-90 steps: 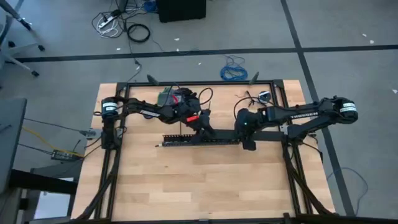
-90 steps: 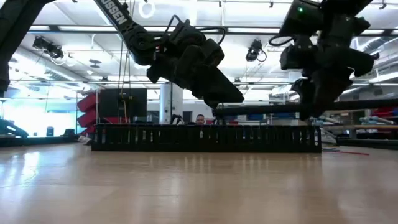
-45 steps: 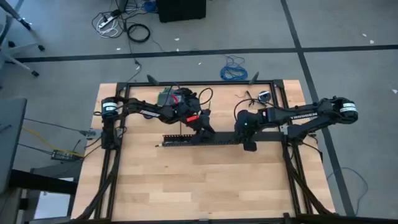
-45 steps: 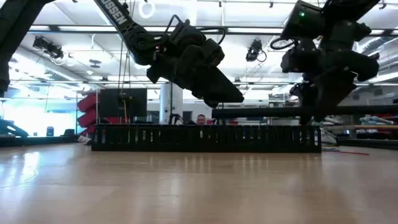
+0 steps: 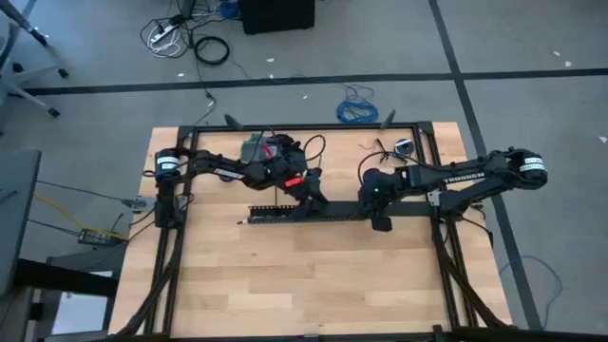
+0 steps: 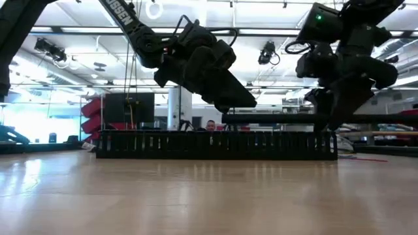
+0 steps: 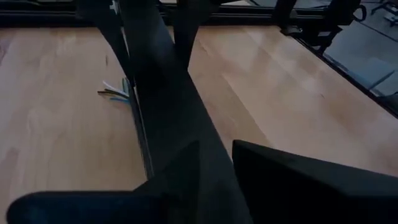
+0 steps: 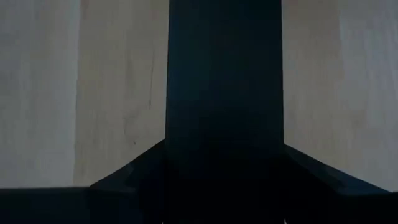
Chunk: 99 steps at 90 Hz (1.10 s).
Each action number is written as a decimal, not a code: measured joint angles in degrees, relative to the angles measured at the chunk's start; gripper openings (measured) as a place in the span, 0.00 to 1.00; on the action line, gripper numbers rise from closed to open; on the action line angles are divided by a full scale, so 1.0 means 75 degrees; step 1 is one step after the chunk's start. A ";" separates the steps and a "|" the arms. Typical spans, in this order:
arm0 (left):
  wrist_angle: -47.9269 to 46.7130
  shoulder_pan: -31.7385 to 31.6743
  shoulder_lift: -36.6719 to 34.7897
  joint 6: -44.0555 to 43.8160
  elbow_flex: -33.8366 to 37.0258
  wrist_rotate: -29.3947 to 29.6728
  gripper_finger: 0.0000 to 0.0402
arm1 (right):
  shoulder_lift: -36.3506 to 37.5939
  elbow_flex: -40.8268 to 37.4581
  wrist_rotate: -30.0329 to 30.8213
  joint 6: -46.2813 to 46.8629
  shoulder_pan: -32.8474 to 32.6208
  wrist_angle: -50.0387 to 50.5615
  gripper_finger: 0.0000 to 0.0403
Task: Ziptie cables
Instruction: Close the black cable duct cover
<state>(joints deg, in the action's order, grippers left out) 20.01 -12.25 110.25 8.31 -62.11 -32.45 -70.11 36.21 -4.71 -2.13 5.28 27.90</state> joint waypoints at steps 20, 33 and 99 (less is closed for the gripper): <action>0.0212 0.0101 0.0240 -0.0110 0.0003 -0.0060 0.22 | -0.0003 -0.0003 -0.0025 0.0002 0.0003 -0.0079 0.57; 0.0396 0.0105 0.0339 -0.0148 -0.0003 -0.0064 0.22 | -0.0007 0.0016 0.0018 -0.0014 0.0003 -0.0086 0.57; -0.0203 -0.0029 0.0231 -0.0143 -0.0003 -0.0304 0.22 | -0.0003 0.0493 0.0283 0.0096 0.0009 0.1054 0.57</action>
<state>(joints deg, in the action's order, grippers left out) 18.49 -12.47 111.98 7.24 -62.13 -34.73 -70.13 39.90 -2.59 -1.41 5.34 35.80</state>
